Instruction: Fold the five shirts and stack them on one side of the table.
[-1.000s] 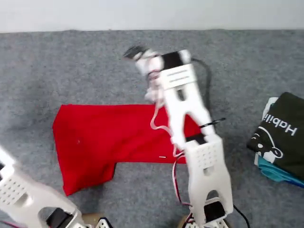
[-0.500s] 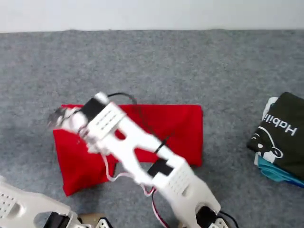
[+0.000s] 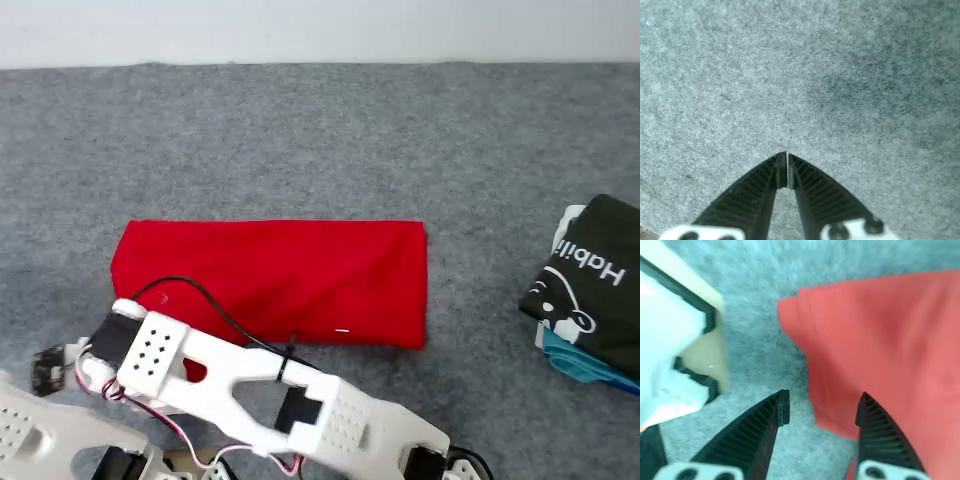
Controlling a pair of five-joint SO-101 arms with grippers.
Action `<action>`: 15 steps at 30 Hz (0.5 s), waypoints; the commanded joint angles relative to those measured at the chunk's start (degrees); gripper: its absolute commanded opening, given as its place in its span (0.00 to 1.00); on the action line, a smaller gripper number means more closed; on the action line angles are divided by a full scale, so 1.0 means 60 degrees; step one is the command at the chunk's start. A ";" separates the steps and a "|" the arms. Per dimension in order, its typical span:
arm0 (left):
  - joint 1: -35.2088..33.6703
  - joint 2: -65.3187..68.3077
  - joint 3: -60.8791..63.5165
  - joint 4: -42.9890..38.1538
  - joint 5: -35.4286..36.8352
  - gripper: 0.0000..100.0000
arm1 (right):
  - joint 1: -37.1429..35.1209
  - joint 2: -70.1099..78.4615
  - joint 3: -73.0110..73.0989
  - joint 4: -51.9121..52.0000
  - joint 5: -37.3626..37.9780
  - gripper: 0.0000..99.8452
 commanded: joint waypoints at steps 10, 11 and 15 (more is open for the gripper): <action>-0.0147 -0.0689 -0.0037 -0.0103 -0.0073 0.01 | 0.0535 0.0989 -0.0044 -0.1121 -0.0015 0.02; -0.0147 -0.0674 -0.0037 -0.0103 -0.0073 0.01 | 0.0623 0.0974 -0.0044 -0.1150 -0.0015 0.00; -0.0220 -0.0689 -0.0037 -0.0103 -0.0073 0.01 | 0.1092 0.0960 -0.0454 -0.0930 -0.0015 0.01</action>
